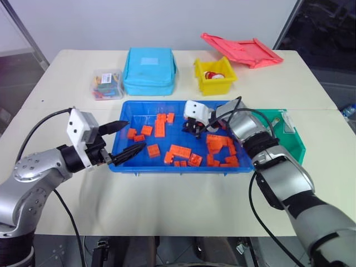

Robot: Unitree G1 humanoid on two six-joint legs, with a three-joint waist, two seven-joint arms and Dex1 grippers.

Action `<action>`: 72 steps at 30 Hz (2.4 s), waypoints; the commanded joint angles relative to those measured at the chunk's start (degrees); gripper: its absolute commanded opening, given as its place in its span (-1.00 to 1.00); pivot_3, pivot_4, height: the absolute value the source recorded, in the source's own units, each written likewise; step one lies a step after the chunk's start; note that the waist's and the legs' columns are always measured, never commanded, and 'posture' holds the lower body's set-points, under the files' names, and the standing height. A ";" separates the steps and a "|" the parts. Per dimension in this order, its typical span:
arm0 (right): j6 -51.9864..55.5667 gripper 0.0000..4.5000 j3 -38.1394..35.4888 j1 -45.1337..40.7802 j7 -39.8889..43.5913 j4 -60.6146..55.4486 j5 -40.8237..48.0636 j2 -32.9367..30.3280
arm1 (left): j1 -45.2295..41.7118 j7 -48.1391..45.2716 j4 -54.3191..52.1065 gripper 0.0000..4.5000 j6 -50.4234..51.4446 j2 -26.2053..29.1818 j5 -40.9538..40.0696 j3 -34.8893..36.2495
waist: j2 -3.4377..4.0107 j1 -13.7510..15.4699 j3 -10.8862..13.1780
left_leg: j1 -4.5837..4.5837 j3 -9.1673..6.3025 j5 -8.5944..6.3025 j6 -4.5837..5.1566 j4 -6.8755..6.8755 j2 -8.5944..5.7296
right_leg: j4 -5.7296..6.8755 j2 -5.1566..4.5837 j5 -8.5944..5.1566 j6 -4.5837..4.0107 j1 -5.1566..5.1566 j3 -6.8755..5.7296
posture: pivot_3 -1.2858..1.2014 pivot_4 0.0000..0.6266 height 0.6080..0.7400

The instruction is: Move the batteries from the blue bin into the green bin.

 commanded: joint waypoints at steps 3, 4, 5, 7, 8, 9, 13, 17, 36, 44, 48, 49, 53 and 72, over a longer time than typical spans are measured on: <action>1.95 -0.75 -2.47 -0.61 0.68 -3.59 1.44 -1.10 | -1.28 -0.40 -0.46 1.00 -1.70 -0.06 -0.07 0.81 | 0.00 0.00 0.00 | -0.01 0.00 0.00 0.00 0.00 0.00 | 0.00 0.00 0.00 0.00 0.00 0.00 | 0.03 -0.52 1.00; 2.65 -0.75 -3.03 -0.81 0.74 -4.61 1.93 -1.17 | -1.26 -0.46 -0.44 1.00 -1.72 -0.05 -0.07 0.84 | 0.01 0.01 0.00 | -0.01 0.00 0.00 0.00 0.00 0.00 | 0.00 0.00 0.00 0.00 -0.01 0.00 | 0.03 -0.52 1.00; 3.45 -0.75 -3.57 -1.05 0.86 -5.61 2.44 -1.26 | -1.24 -0.51 -0.42 1.00 -1.74 -0.04 -0.07 0.85 | 0.01 0.01 0.01 | -0.01 0.00 0.00 0.00 0.00 0.00 | 0.00 0.00 0.00 0.00 -0.01 0.00 | 0.03 -0.52 1.00; 5.16 -0.75 -4.59 -1.56 1.05 -7.63 3.20 -1.46 | -1.14 -0.55 -0.40 1.00 -1.81 0.02 -0.14 0.86 | 0.02 -0.04 0.01 | -0.03 0.00 0.00 0.00 -0.01 0.00 | 0.00 0.00 0.00 0.00 -0.05 0.00 | 0.03 -0.52 1.00; 6.07 -0.75 -5.14 -1.90 1.17 -8.80 3.58 -1.63 | -1.09 -0.58 -0.39 1.00 -1.81 0.05 -0.19 0.87 | 0.02 -0.03 0.01 | -0.03 0.00 0.00 0.00 -0.01 0.01 | 0.00 0.01 0.00 0.00 -0.05 0.00 | 0.03 -0.52 1.00; 7.33 -0.75 -5.62 -2.37 1.65 -10.53 3.99 -2.11 | -1.03 -0.62 -0.40 1.00 -1.79 0.06 -0.31 0.91 | 0.02 0.00 0.01 | -0.03 0.00 0.00 0.00 -0.03 0.01 | 0.00 0.01 0.00 0.00 -0.06 0.00 | 0.03 -0.52 1.00; 10.29 -0.75 -6.36 -3.03 3.06 -16.12 4.68 -4.08 | -1.40 -1.01 0.01 1.00 -1.80 0.04 -0.38 0.48 | 0.03 0.03 0.02 | -0.04 0.00 0.00 0.00 -0.02 0.00 | 0.01 0.00 0.00 0.00 -0.07 0.00 | 0.03 -0.52 1.00; 12.35 -0.75 -6.91 -3.72 4.05 -20.34 5.06 -6.45 | -3.35 -1.92 1.95 1.00 -2.45 -0.42 0.35 -1.38 | 0.02 0.09 0.02 | -0.04 0.00 0.00 0.00 -0.02 0.00 | 0.00 0.01 0.00 0.00 -0.07 0.00 | 0.03 -0.52 1.00; 32.66 0.84 -10.36 3.97 -3.86 -28.91 13.00 -1.62 | -4.00 -2.69 3.99 1.00 -4.11 -0.99 2.16 -1.38 | 0.03 0.05 0.02 | -0.08 0.00 0.00 0.00 -0.04 0.01 | 0.00 0.01 0.00 0.00 -0.11 0.00 | 0.03 -0.52 1.00; 39.27 0.84 -12.81 6.76 -10.55 -28.37 17.14 3.95 | -3.75 -3.72 3.20 1.00 -3.06 2.68 1.21 1.61 | 0.02 -0.03 0.02 | -0.08 0.01 0.00 0.00 -0.03 0.01 | 0.01 0.02 0.00 0.00 -0.12 0.00 | 0.03 -0.52 1.00; 37.22 0.84 -12.21 7.46 -13.64 -25.17 16.90 6.41 | -3.89 -3.98 3.31 1.00 -3.03 3.60 0.92 2.06 | 0.02 0.00 0.02 | -0.08 0.01 0.00 0.00 -0.04 0.01 | 0.01 0.02 0.00 0.00 -0.12 0.00 | 0.03 -0.52 1.00; 36.41 0.84 -12.01 7.49 -14.28 -24.07 16.70 6.92 | -3.95 -3.95 3.32 1.00 -3.01 3.67 0.88 2.09 | 0.02 0.00 0.02 | -0.09 0.02 0.00 0.00 -0.03 0.01 | 0.01 0.02 0.00 0.00 -0.12 0.00 | 0.03 -0.52 1.00; 29.82 0.84 -9.07 7.63 -16.07 -17.53 13.80 7.94 | -3.65 -3.27 2.76 1.00 -2.88 3.33 0.76 2.00 | 0.02 -0.01 0.01 | -0.09 0.02 0.00 0.00 -0.03 0.00 | 0.00 0.01 0.00 0.00 -0.11 0.00 | 0.03 -0.52 1.00; 24.80 -0.99 -9.37 5.35 -15.80 -14.26 11.96 6.28 | -1.99 -1.80 0.98 1.00 -2.32 2.83 -0.60 2.63 | 0.00 -0.08 0.00 | -0.03 0.00 0.00 0.00 -0.03 0.03 | 0.01 0.05 0.00 0.00 -0.06 0.01 | 0.03 -0.52 1.00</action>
